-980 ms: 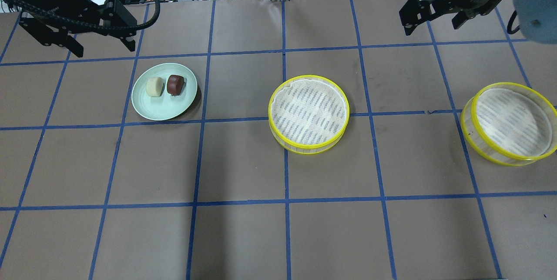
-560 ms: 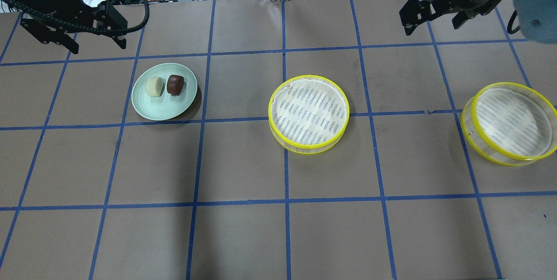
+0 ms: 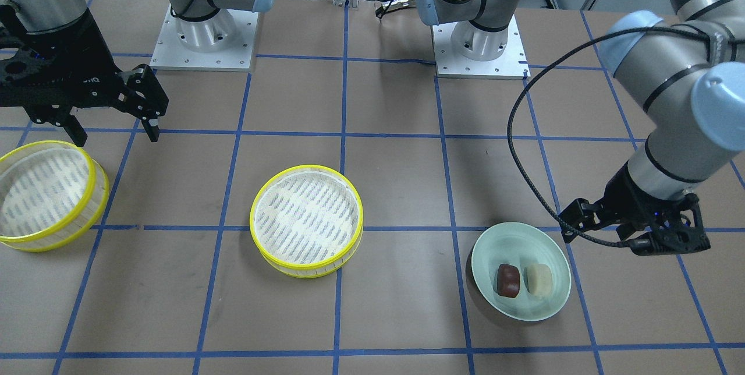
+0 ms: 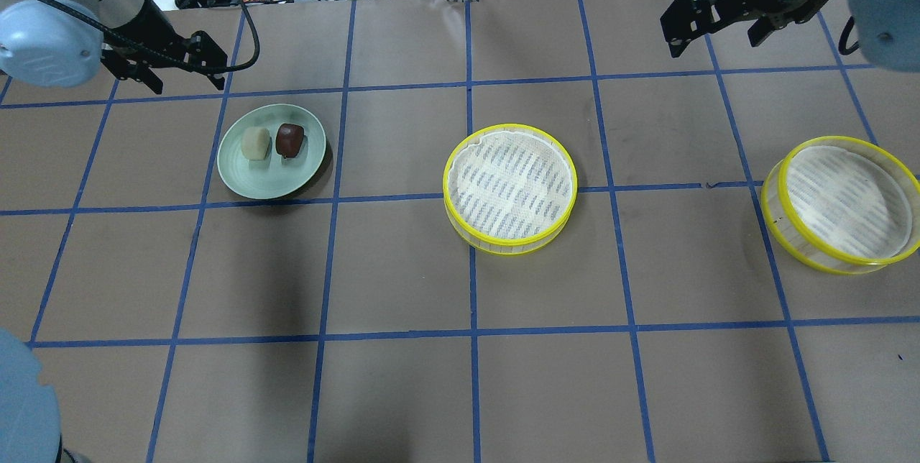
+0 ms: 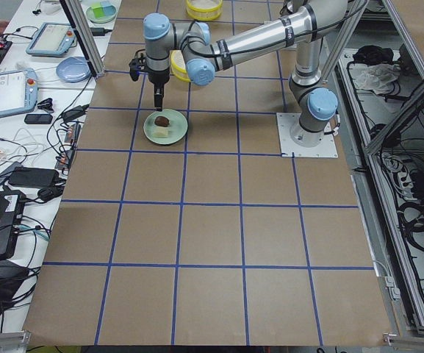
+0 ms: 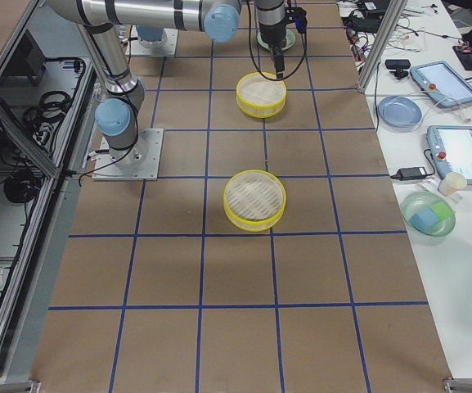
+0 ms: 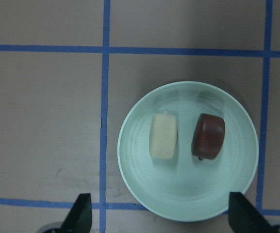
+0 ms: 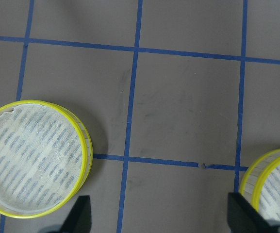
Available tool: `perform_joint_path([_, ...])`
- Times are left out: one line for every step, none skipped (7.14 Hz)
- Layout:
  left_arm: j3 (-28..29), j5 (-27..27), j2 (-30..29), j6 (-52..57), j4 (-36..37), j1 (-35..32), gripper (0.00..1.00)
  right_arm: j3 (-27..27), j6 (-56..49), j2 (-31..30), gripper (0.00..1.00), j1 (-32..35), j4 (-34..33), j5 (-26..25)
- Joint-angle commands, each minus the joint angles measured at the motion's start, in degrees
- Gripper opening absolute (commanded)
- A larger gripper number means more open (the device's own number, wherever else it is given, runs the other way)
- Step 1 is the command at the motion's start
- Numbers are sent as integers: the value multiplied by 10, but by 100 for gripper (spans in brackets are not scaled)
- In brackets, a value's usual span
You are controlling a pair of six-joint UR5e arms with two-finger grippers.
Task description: Stack buns with steamer
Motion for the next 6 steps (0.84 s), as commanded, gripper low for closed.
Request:
perform_joint_path([2,1,-70,9,52,5,99,0,9,15,100,0,11,-7])
perform_joint_path([0,1,-96,9,59,4,91,0,8,28,100,-6,19,-15])
perform_joint_path([0,1,-122,5,82,4,86,1,6,30,100,-12,28,-81])
perform_joint_path([0,-6,-123,-3,82,4,86,2,1,30,100,-28,51,-116])
perform_joint_path([-1,-7,-125,-14,82,4,87,2,-6,30,100,-58,91,-115])
perform_joint_path([-1,-8,-127,-19,81,3,87,2,-50,32,99,-87,98,-112])
